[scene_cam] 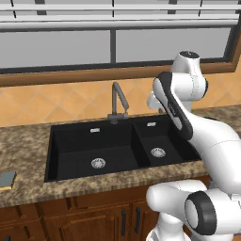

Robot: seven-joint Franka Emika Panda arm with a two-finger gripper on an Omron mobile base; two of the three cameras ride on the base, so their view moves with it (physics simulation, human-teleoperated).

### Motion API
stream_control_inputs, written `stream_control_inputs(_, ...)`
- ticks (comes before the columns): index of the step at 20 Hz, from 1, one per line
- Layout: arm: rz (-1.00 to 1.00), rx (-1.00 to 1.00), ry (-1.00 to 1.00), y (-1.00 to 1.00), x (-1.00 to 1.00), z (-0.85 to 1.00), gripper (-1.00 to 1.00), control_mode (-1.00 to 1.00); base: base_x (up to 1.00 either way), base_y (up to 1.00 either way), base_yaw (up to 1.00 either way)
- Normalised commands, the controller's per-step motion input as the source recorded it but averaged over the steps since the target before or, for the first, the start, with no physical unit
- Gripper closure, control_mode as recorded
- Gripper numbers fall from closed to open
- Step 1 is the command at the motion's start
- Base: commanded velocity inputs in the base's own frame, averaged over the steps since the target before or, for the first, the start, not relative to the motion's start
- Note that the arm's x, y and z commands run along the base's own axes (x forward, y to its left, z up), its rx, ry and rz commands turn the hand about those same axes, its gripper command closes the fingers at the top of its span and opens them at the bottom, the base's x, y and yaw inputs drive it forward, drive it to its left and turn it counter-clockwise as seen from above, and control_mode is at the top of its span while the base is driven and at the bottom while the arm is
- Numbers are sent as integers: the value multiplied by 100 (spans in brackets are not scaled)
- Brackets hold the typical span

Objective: Pick the pan and sponge and place them into the sink. Then turn on the water.

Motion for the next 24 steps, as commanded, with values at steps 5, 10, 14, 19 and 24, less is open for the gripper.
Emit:
stream_control_inputs(5,0,0,0,-22,-19,-2,-100,-100,0,0,0)
stream_control_inputs(10,0,0,4,-87,-50,-21,-100,-100,0,0,0)
stream_control_inputs(14,0,3,9,-94,-41,-34,-100,-100,0,0,0)
stream_control_inputs(19,0,6,6,-83,-8,-33,-100,-100,0,0,0)
stream_control_inputs(24,0,0,6,-60,0,-32,-100,-100,0,0,0)
